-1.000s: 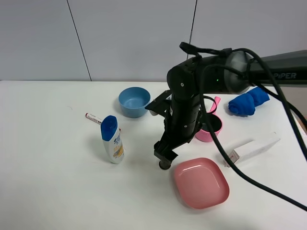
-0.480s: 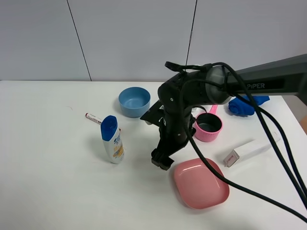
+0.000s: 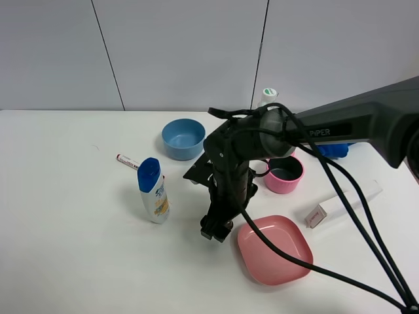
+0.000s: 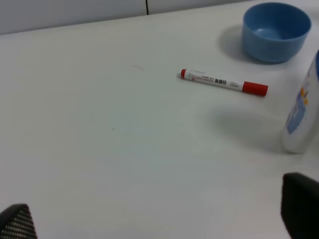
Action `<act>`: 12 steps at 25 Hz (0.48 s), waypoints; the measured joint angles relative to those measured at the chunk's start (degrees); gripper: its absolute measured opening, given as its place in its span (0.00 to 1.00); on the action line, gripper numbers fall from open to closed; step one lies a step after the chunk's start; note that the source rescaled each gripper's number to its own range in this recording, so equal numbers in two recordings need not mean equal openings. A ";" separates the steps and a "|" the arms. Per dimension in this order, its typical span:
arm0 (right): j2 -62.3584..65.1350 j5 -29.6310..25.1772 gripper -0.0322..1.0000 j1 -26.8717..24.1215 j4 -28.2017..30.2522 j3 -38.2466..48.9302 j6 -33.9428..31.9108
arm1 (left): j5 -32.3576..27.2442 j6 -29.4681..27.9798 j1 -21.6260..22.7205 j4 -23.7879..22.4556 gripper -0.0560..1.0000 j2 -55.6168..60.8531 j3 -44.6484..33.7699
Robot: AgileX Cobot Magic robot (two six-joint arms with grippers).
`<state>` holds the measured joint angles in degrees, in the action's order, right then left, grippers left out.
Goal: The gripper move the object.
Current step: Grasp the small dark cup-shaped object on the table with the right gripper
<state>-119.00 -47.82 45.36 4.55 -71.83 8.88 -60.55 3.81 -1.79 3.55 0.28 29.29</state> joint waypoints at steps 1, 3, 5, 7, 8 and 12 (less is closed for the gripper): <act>-0.01 0.44 0.74 0.46 0.75 0.00 -0.52 | 0.00 0.00 0.00 0.00 1.00 0.00 0.00; -0.01 1.14 0.70 1.17 2.05 0.00 -1.29 | 0.00 0.00 0.00 0.00 1.00 0.00 0.00; -0.01 1.19 0.67 1.56 2.68 0.00 -2.18 | 0.00 0.00 0.00 0.00 1.00 0.00 0.00; -0.01 1.19 0.65 1.62 2.86 0.00 -2.49 | 0.00 0.00 0.00 0.00 1.00 0.00 0.00; -0.01 1.19 0.65 1.62 2.86 0.00 -2.49 | 0.00 0.00 0.00 0.00 1.00 0.00 0.00; -0.18 1.19 0.65 1.62 2.86 0.00 -2.49 | 0.00 0.00 0.00 0.00 1.00 0.00 0.00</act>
<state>-119.18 -46.63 46.98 7.41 -71.83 6.39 -60.55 3.81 -1.79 3.55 0.28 29.29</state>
